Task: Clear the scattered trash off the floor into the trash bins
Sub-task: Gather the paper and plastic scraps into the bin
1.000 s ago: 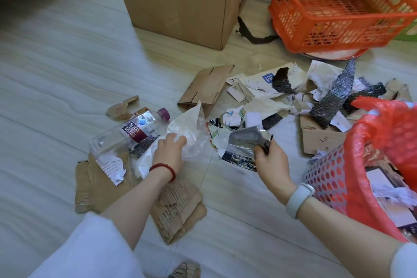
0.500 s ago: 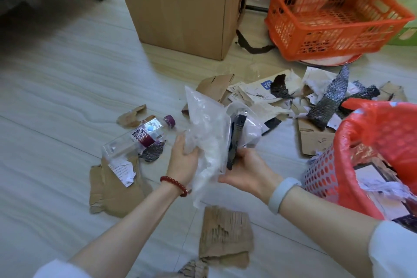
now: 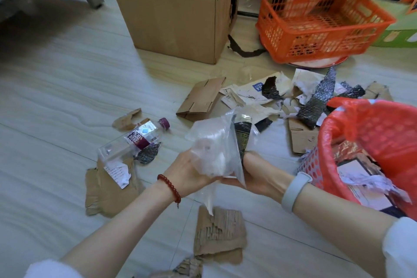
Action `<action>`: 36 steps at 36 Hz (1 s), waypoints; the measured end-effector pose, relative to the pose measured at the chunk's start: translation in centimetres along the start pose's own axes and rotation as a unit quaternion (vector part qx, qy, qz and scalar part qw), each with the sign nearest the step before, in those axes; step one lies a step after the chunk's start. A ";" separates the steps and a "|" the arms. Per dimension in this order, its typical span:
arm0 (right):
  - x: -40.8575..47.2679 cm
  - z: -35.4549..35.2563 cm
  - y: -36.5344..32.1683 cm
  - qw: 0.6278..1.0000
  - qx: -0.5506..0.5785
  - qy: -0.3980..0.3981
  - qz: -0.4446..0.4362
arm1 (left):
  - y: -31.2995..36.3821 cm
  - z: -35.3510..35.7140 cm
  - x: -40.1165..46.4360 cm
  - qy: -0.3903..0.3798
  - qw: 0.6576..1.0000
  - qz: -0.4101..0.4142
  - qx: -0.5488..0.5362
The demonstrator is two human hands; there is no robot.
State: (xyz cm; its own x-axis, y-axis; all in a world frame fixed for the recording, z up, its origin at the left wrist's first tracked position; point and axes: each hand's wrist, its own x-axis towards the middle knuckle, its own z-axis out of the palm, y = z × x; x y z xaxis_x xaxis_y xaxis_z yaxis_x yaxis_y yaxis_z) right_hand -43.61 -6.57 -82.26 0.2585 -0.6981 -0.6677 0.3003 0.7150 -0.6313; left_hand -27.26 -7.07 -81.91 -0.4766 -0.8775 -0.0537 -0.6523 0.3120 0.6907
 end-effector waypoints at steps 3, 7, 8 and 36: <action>0.5 0.0 -0.1 0.989 -0.037 0.139 -0.015 | 0.6 -0.7 0.1 0.024 0.997 -0.055 -0.055; 1.4 -1.4 -0.9 0.945 -0.094 0.302 -0.083 | -0.6 -1.5 0.1 0.022 0.988 -0.151 -0.024; 1.2 -1.5 -1.1 0.924 -0.154 0.332 -0.106 | -1.1 -1.6 0.1 0.030 0.985 -0.169 -0.014; -14.5 -12.0 -14.2 0.693 -0.327 0.489 -0.416 | 14.2 -1.5 9.2 0.088 0.962 0.204 0.160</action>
State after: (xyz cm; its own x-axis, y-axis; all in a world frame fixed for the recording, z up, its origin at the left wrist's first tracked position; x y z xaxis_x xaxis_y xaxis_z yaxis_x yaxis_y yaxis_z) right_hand -62.59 -6.15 -68.37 -0.5969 -0.7486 0.2885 -0.5914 0.1676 -0.7888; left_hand -40.02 -11.29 -71.54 -0.6418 -0.6982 0.3173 -0.5944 0.7143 0.3694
